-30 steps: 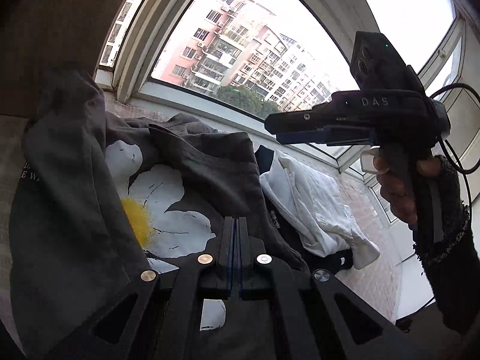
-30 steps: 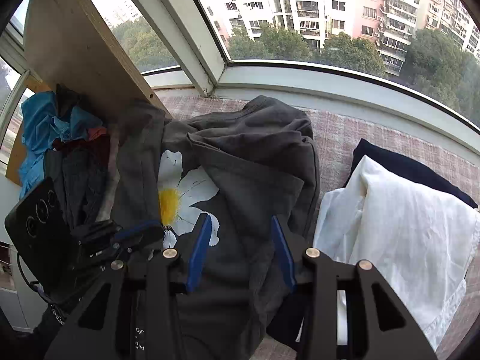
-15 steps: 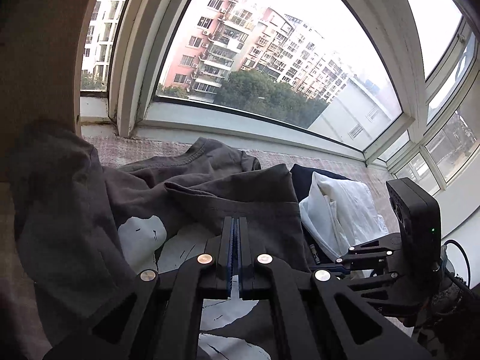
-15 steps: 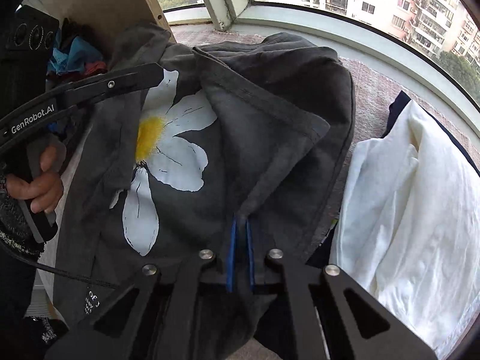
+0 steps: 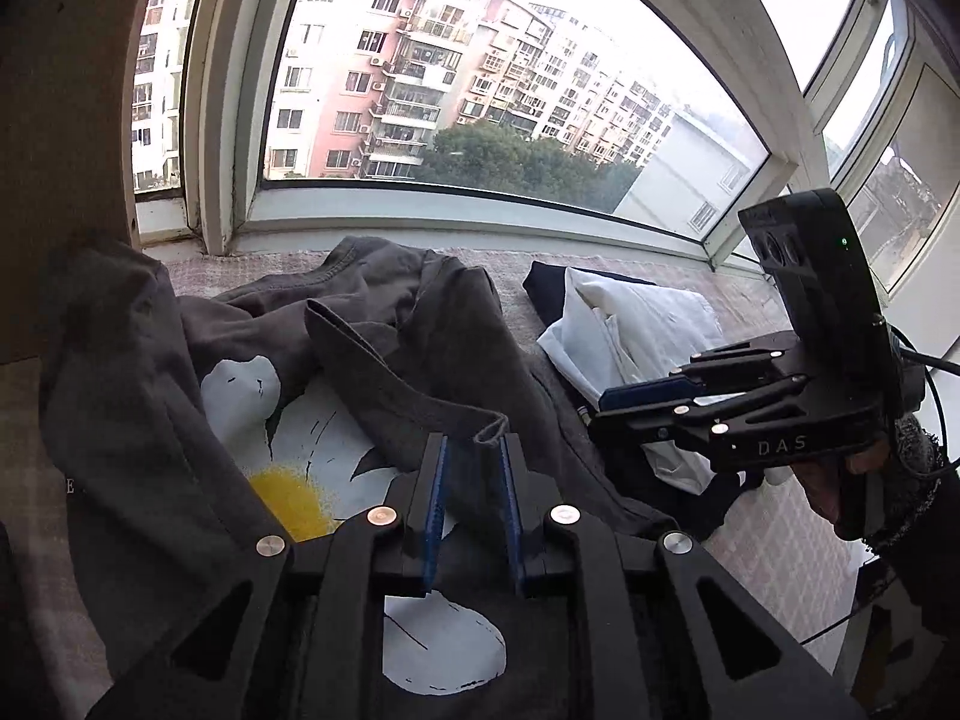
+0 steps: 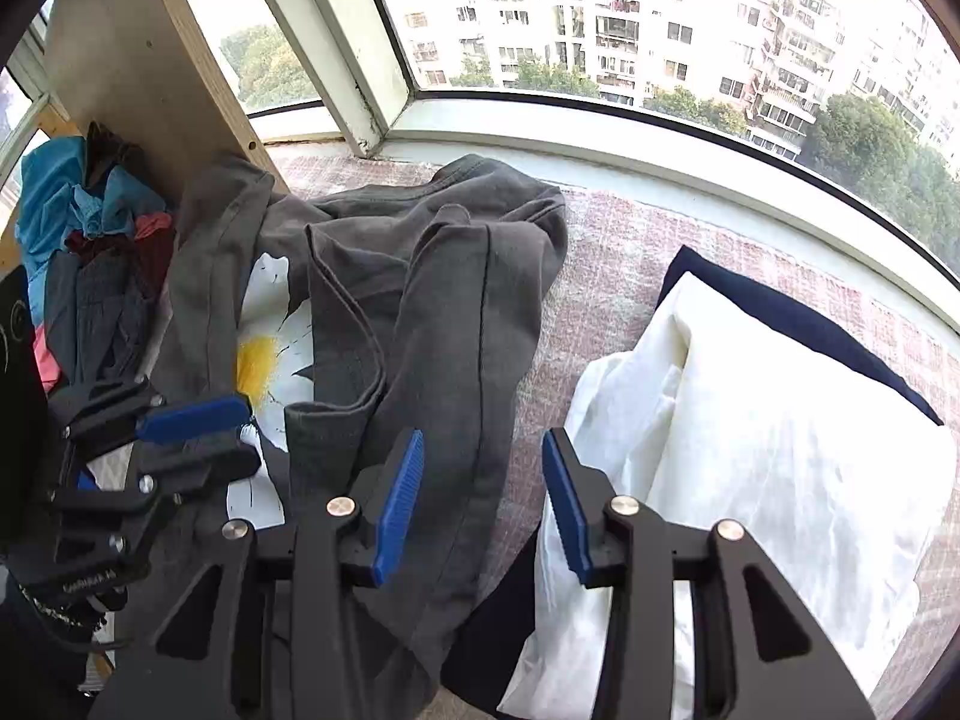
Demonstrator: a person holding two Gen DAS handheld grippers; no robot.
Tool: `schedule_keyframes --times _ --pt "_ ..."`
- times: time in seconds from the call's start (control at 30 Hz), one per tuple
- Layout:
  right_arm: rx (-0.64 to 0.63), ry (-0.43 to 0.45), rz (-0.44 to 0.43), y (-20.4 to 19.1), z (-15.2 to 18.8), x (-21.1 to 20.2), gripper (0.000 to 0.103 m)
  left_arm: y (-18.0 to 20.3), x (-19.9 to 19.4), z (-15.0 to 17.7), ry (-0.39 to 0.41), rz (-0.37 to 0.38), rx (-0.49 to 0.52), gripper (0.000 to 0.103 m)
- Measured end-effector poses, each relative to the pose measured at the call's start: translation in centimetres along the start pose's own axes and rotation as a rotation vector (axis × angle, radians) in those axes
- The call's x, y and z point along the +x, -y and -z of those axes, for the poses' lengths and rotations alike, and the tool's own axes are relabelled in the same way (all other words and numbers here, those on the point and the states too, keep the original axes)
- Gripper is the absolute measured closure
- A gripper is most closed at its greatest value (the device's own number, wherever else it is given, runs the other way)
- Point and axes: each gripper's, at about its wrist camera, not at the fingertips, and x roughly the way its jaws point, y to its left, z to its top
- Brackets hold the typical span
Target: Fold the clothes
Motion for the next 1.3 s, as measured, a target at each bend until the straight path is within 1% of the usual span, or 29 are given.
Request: schedule_keyframes --times 0.03,0.1,0.2,0.23,0.27,0.3,0.33,0.37,0.4,0.43,0.47,0.5,0.57,0.6,0.63,0.67,0.7,0.73,0.77,0.83,0.87,0.9,1.0,1.03,1.07,1.13,1.17,1.23,1.3 --pt "0.008 -0.013 0.004 0.2 -0.9 0.7 0.058 0.6 0.6 0.3 -0.01 -0.005 0.007 0.08" --pt "0.028 -0.048 0.035 0.6 -2.2 2.4 0.058 1.9 1.7 0.9 -0.031 -0.016 0.021 0.078" --pt "0.048 -0.08 0.033 1.1 -3.3 4.6 0.059 2.8 3.3 1.1 -0.055 -0.072 0.054 0.077" --pt "0.045 -0.097 0.031 1.2 -3.4 5.2 0.068 2.6 3.8 1.1 -0.061 -0.095 0.055 0.076" --pt "0.043 -0.104 0.038 1.5 -3.2 5.2 0.083 2.5 4.2 1.0 -0.067 -0.118 0.055 0.076" --pt "0.043 -0.105 0.052 1.9 -3.0 5.0 0.097 2.1 4.3 1.0 -0.064 -0.108 0.034 0.077" --pt "0.042 -0.106 0.065 2.3 -2.9 4.7 0.097 1.8 4.4 1.0 -0.061 -0.097 0.014 0.083" --pt "0.042 -0.107 0.079 2.7 -2.7 4.5 0.097 1.4 4.4 1.1 -0.057 -0.085 -0.007 0.095" --pt "0.047 -0.099 0.099 3.0 -2.6 4.1 0.097 1.0 4.5 1.1 -0.053 -0.073 -0.028 0.097" --pt "0.056 -0.087 0.123 3.3 -2.6 3.8 0.097 0.7 4.5 1.2 -0.05 -0.062 -0.048 0.097" --pt "0.064 -0.075 0.147 3.6 -2.5 3.4 0.097 0.5 4.0 1.4 -0.027 -0.059 -0.057 0.097" --pt "0.066 -0.068 0.169 3.7 -2.6 3.1 0.093 0.4 3.4 1.7 -0.001 -0.063 -0.072 0.097" --pt "0.069 -0.074 0.182 3.4 -2.8 2.7 0.091 -0.2 1.9 2.6 0.045 -0.084 -0.14 0.097" --pt "0.076 -0.06 0.192 3.2 -2.9 2.1 0.087 -0.7 1.3 3.2 0.055 -0.105 -0.179 0.097" --pt "0.076 -0.021 0.209 3.0 -3.0 1.3 0.084 -1.1 0.7 3.8 0.065 -0.126 -0.218 0.097" --pt "0.052 0.012 0.207 2.4 -3.3 0.8 0.083 -1.5 0.6 4.4 0.042 -0.104 -0.235 0.097" --pt "0.018 0.037 0.191 1.8 -3.6 0.5 0.076 -1.7 0.7 4.9 0.015 -0.11 -0.238 0.097" --pt "-0.015 0.062 0.175 1.2 -4.0 0.1 0.069 -1.5 0.5 5.3 0.005 -0.131 -0.216 0.097" --pt "-0.034 0.062 0.16 0.7 -4.7 0.5 0.069 -1.3 0.3 5.7 -0.004 -0.153 -0.193 0.096" --pt "-0.014 0.037 0.177 1.0 -6.2 1.3 0.069 -1.2 -0.6 6.1 -0.001 -0.185 -0.193 0.096" --pt "0.017 0.026 0.171 1.6 -6.9 1.5 0.069 -1.0 -1.0 6.2 0.004 -0.198 -0.193 0.096" --pt "0.059 0.014 0.152 2.4 -7.6 1.8 0.069 -0.9 -1.3 6.1 0.014 -0.239 -0.177 0.096" --pt "0.162 -0.018 0.106 4.0 -9.3 2.8 0.069 -0.2 -2.9 5.3 0.067 -0.264 -0.157 0.096" --pt "0.172 -0.027 0.111 4.2 -9.8 3.2 0.069 0.2 -3.0 4.6 0.073 -0.248 -0.135 0.096" --pt "0.169 -0.037 0.123 4.0 -10.1 3.6 0.069 0.7 -3.1 4.0 0.08 -0.23 -0.113 0.093" --pt "0.164 -0.066 0.121 3.5 -10.4 4.6 0.069 1.5 -2.0 2.6 0.072 -0.212 -0.051 0.088" --pt "0.162 -0.082 0.118 3.2 -10.6 5.1 0.069 1.9 -1.4 1.9 0.068 -0.203 -0.019 0.089" --pt "0.156 -0.119 0.147 2.9 -10.6 6.4 0.069 1.9 0.8 0.8 0.035 -0.197 0.007 0.089" --pt "0.148 -0.147 0.154 2.7 -10.3 7.4 0.069 1.2 2.5 0.4 0.001 -0.212 0.018 0.089"
